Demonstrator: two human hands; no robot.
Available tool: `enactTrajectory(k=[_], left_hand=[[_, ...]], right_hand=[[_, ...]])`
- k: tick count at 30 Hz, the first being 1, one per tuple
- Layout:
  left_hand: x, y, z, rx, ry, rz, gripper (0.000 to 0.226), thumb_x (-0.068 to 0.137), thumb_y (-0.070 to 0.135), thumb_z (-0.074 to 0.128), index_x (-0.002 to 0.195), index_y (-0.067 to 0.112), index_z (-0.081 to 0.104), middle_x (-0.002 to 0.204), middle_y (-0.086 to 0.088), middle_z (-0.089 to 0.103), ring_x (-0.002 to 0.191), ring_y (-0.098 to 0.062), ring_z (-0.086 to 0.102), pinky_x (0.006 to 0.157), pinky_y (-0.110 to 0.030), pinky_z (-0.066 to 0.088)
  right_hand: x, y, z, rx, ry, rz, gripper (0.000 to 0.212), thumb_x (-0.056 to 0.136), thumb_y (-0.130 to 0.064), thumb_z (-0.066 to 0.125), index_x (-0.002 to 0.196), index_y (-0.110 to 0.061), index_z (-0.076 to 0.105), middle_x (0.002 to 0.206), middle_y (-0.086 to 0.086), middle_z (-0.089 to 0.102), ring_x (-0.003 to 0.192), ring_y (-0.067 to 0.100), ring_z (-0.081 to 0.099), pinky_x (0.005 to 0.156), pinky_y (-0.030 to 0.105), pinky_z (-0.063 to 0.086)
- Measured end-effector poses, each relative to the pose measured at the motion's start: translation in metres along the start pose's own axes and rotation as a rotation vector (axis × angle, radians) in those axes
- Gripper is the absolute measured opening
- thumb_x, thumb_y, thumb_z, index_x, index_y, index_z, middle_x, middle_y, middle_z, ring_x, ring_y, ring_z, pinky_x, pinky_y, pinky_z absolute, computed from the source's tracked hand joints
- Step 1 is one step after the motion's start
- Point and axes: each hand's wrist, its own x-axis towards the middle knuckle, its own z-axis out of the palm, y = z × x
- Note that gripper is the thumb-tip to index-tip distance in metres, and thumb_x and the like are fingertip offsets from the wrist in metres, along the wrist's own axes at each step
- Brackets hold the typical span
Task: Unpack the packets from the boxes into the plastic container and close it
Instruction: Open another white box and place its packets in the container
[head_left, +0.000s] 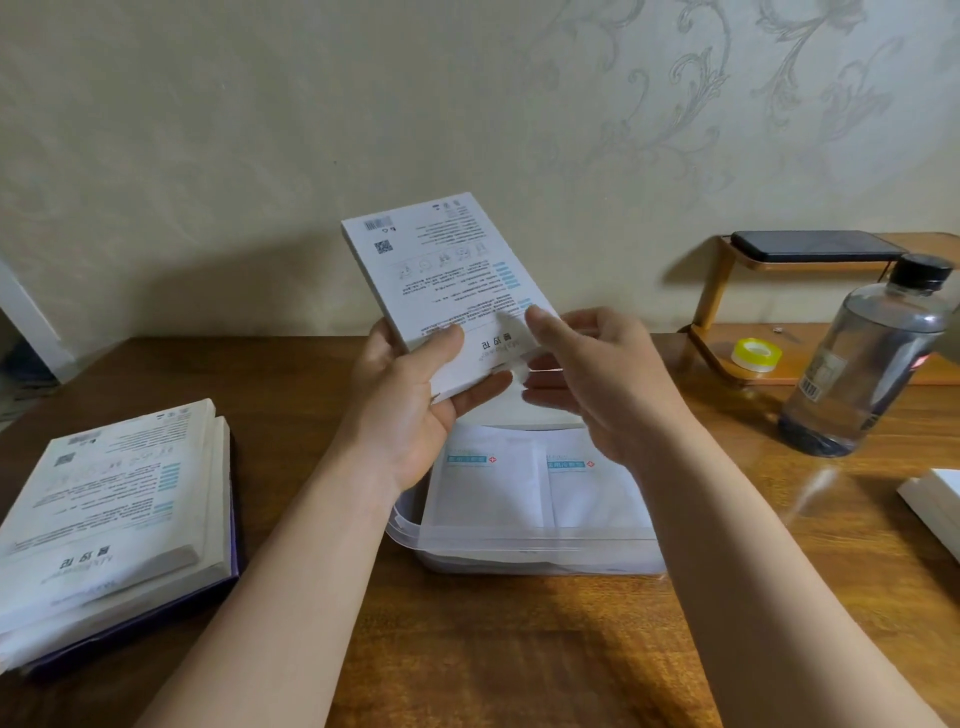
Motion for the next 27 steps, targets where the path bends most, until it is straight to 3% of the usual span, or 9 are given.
enactTrajectory(k=[3, 5, 12, 17, 21, 25, 27], left_hand=[[-0.002, 0.001, 0.002, 0.046, -0.048, 0.022, 0.045, 0.099, -0.001, 0.056, 0.140, 0.015, 0.048, 0.126, -0.013, 0.071, 0.109, -0.038, 0.072, 0.076, -0.050, 0.062], [-0.002, 0.002, 0.002, 0.059, -0.063, 0.028, 0.045, 0.100, 0.000, 0.056, 0.142, 0.014, 0.046, 0.127, -0.014, 0.071, 0.110, -0.039, 0.071, 0.080, -0.056, 0.061], [-0.002, 0.005, 0.005, 0.032, -0.049, 0.023, 0.042, 0.100, -0.001, 0.055, 0.140, 0.013, 0.050, 0.125, -0.014, 0.072, 0.110, -0.036, 0.072, 0.081, -0.058, 0.061], [-0.003, 0.009, 0.003, -0.027, -0.065, -0.056, 0.032, 0.103, 0.013, 0.053, 0.133, 0.018, 0.060, 0.123, -0.014, 0.073, 0.111, -0.036, 0.071, 0.082, -0.058, 0.061], [-0.003, 0.014, 0.000, -0.027, -0.079, -0.174, 0.034, 0.104, 0.030, 0.050, 0.135, 0.018, 0.061, 0.124, -0.016, 0.072, 0.108, -0.037, 0.072, 0.074, -0.059, 0.061], [-0.005, 0.017, -0.001, -0.031, -0.079, -0.263, 0.040, 0.103, 0.037, 0.051, 0.134, 0.016, 0.064, 0.122, -0.012, 0.073, 0.097, -0.030, 0.076, 0.061, -0.049, 0.063], [-0.005, 0.017, 0.001, -0.063, -0.040, -0.271, 0.039, 0.101, 0.032, 0.055, 0.133, 0.012, 0.064, 0.117, -0.013, 0.074, 0.089, -0.028, 0.077, 0.054, -0.038, 0.063]], right_hand=[[-0.001, -0.001, -0.001, 0.218, -0.073, -0.039, 0.037, 0.087, -0.009, 0.076, 0.114, 0.007, 0.057, 0.093, 0.024, 0.074, 0.072, 0.028, 0.074, 0.067, 0.037, 0.061], [0.000, -0.002, -0.004, 0.273, -0.105, -0.065, 0.038, 0.085, -0.003, 0.075, 0.115, 0.010, 0.056, 0.095, 0.026, 0.073, 0.075, 0.032, 0.073, 0.071, 0.039, 0.062], [0.004, 0.001, -0.009, 0.331, -0.172, -0.119, 0.034, 0.086, 0.015, 0.064, 0.119, 0.011, 0.057, 0.107, 0.027, 0.071, 0.096, 0.038, 0.072, 0.083, 0.042, 0.060], [0.005, 0.001, -0.013, 0.274, -0.253, -0.199, 0.040, 0.081, 0.024, 0.054, 0.117, 0.006, 0.062, 0.108, 0.025, 0.072, 0.104, 0.036, 0.070, 0.092, 0.043, 0.058], [0.007, 0.003, -0.021, 0.008, -0.241, -0.371, 0.048, 0.073, 0.014, 0.062, 0.114, -0.011, 0.068, 0.106, 0.015, 0.074, 0.099, 0.030, 0.070, 0.096, 0.045, 0.054], [0.008, 0.005, -0.022, -0.465, 0.018, -0.601, 0.026, 0.081, -0.005, 0.073, 0.105, -0.014, 0.070, 0.092, -0.006, 0.074, 0.086, 0.009, 0.069, 0.083, 0.035, 0.058], [0.009, 0.008, -0.022, -0.608, 0.092, -0.659, 0.022, 0.083, -0.018, 0.077, 0.103, -0.015, 0.069, 0.090, -0.008, 0.072, 0.085, 0.008, 0.067, 0.078, 0.034, 0.058]])
